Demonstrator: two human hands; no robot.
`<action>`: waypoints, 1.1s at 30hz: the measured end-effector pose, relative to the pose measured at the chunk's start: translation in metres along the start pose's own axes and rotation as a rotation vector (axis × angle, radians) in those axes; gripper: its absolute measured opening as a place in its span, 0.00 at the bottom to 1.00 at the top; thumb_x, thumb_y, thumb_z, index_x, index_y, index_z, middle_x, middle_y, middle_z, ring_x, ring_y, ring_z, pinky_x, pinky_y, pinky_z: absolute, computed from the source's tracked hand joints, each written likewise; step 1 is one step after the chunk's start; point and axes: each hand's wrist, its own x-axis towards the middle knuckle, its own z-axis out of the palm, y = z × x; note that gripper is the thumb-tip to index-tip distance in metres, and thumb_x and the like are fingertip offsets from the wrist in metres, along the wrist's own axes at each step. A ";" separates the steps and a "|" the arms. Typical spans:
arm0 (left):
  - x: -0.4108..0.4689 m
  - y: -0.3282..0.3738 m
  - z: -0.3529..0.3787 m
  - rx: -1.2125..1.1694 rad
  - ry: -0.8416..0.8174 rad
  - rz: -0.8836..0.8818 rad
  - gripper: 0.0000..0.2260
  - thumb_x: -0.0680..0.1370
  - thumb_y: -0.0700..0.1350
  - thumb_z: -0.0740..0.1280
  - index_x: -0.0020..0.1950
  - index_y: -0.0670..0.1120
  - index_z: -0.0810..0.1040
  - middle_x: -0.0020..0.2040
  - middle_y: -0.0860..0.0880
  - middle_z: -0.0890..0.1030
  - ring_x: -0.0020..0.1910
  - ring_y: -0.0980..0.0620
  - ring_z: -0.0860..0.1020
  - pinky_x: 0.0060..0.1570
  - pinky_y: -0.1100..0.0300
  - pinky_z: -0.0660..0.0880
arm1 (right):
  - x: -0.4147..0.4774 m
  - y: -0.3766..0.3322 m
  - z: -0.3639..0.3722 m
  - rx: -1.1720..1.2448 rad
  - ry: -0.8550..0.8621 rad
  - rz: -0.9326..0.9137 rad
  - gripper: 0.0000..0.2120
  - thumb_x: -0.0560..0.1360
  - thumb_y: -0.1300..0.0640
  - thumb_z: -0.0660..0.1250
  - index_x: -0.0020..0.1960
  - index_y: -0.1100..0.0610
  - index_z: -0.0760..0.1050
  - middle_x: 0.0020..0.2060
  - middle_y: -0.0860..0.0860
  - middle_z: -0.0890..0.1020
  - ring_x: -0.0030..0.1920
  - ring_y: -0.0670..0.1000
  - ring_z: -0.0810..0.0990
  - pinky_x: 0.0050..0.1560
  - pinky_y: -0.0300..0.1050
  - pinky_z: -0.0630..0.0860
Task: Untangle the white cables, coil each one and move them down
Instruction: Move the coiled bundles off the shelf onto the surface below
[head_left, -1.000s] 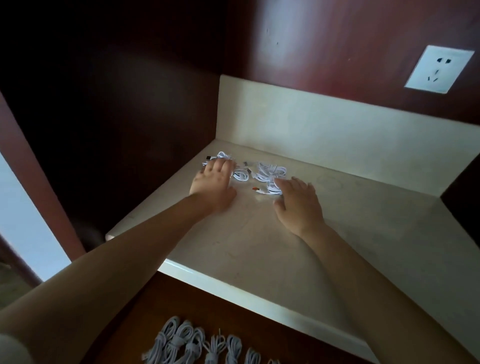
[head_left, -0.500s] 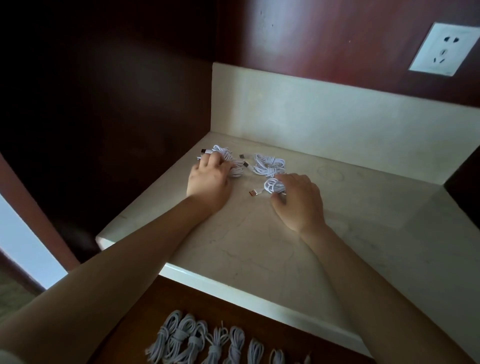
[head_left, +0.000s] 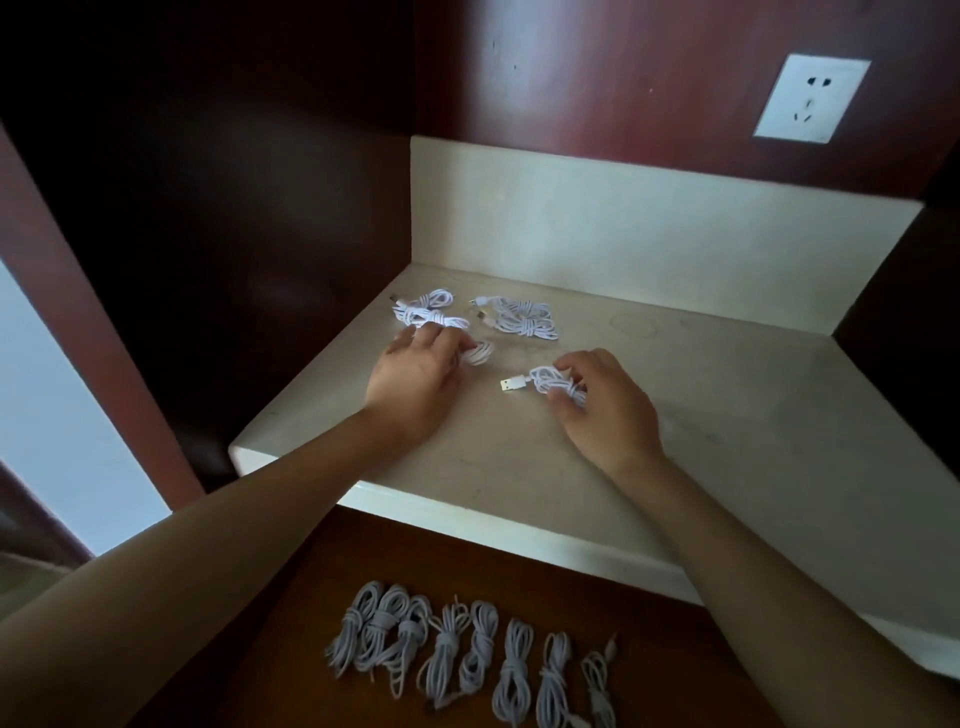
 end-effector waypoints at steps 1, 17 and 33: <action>-0.010 0.009 -0.006 -0.090 0.002 -0.004 0.11 0.79 0.47 0.66 0.61 0.48 0.75 0.58 0.47 0.77 0.58 0.43 0.76 0.58 0.52 0.70 | -0.009 -0.003 -0.008 0.023 0.014 -0.005 0.11 0.75 0.54 0.69 0.57 0.49 0.77 0.51 0.44 0.76 0.47 0.48 0.79 0.44 0.43 0.73; -0.158 0.132 -0.021 -0.556 -0.284 0.394 0.22 0.80 0.57 0.61 0.73 0.53 0.66 0.61 0.57 0.68 0.55 0.62 0.73 0.52 0.68 0.72 | -0.208 0.013 -0.105 0.029 -0.071 0.135 0.08 0.71 0.55 0.73 0.44 0.48 0.74 0.42 0.41 0.74 0.43 0.41 0.75 0.40 0.35 0.70; -0.161 0.184 0.111 -0.663 -0.906 -0.275 0.14 0.74 0.53 0.73 0.51 0.47 0.75 0.42 0.49 0.76 0.44 0.50 0.77 0.43 0.57 0.70 | -0.218 0.105 -0.063 0.268 -0.492 1.038 0.09 0.74 0.59 0.73 0.43 0.56 0.71 0.37 0.54 0.80 0.33 0.49 0.79 0.31 0.42 0.76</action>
